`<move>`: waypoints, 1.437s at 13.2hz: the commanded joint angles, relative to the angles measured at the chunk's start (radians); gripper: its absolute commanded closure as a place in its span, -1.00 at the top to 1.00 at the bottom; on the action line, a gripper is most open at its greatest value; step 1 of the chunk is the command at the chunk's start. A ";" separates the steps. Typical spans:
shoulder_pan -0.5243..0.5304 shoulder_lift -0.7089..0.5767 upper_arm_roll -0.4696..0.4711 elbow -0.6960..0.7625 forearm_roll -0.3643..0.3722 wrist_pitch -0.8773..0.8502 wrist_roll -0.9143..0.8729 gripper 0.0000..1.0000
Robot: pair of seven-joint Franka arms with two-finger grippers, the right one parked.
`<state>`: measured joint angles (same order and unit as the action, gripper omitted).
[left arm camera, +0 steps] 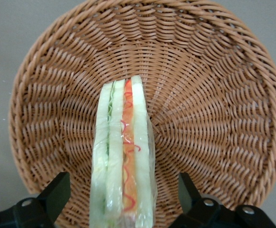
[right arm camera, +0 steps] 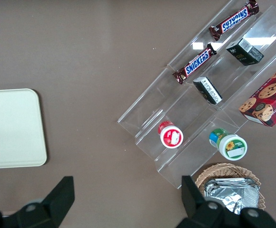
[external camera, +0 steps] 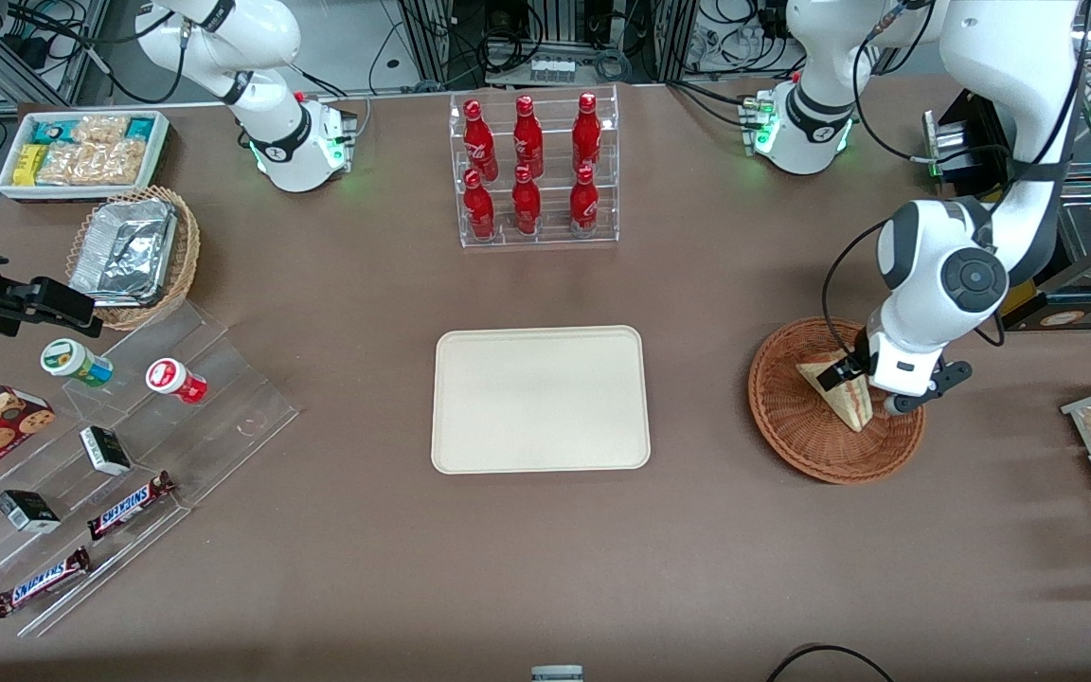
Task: Place sandwich from basket to tray
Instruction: 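Lower the open left gripper around the wrapped sandwich and close it, then lift the sandwich and carry it over the white tray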
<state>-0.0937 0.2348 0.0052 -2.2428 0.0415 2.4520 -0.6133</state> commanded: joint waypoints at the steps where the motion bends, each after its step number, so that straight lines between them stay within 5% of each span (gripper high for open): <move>1: -0.009 0.023 0.004 -0.041 -0.006 0.083 -0.036 0.94; 2: -0.009 0.024 0.004 -0.055 -0.006 0.094 -0.040 0.64; 4: -0.009 0.018 0.004 -0.061 -0.003 0.088 -0.060 -0.99; 8: -0.006 -0.017 0.004 -0.034 0.012 0.010 -0.043 -1.00; 12: -0.017 -0.066 -0.010 0.113 0.041 -0.251 -0.023 -1.00; 14: -0.056 -0.069 -0.053 0.216 0.044 -0.393 0.000 -1.00; 19: -0.112 -0.019 -0.200 0.313 0.038 -0.403 0.013 -1.00</move>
<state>-0.1966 0.1713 -0.1502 -1.9861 0.0658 2.0676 -0.6128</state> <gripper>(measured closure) 0.806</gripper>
